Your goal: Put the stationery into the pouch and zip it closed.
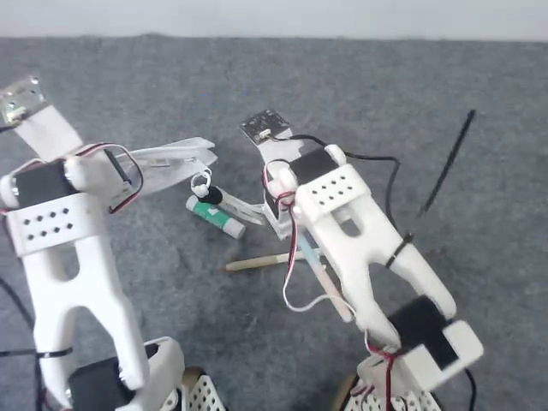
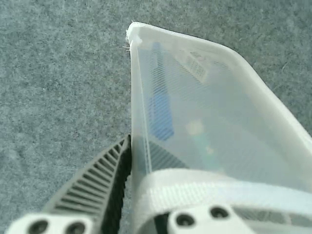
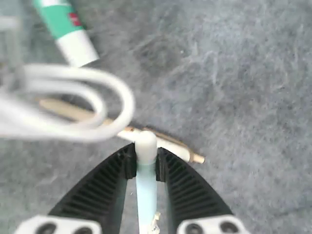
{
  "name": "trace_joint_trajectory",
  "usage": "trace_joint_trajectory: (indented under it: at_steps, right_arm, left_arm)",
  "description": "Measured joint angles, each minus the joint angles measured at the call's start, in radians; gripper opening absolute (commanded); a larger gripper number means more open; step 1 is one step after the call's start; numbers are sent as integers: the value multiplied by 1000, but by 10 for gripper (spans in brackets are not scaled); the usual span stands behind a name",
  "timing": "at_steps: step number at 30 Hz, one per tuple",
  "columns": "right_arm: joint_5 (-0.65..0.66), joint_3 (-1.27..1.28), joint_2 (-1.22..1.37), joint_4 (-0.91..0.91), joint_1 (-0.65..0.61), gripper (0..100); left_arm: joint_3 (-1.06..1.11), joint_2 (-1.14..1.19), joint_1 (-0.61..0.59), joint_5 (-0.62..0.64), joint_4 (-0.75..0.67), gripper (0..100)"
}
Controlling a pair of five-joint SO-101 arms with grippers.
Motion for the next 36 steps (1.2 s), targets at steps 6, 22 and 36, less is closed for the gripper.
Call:
trace_joint_trajectory:
  at_steps: [6, 22, 36]
  right_arm:
    - [-68, 0, -98, 57, -61, 6]
    - [-219, 2, -425, 61, -272, 6]
    - [-239, 2, -646, -115, -341, 6]
  left_arm:
    - [0, 0, 0, 0, 0, 15]
    - [0, 0, 0, 0, 0, 15]
    - [0, 0, 0, 0, 0, 15]
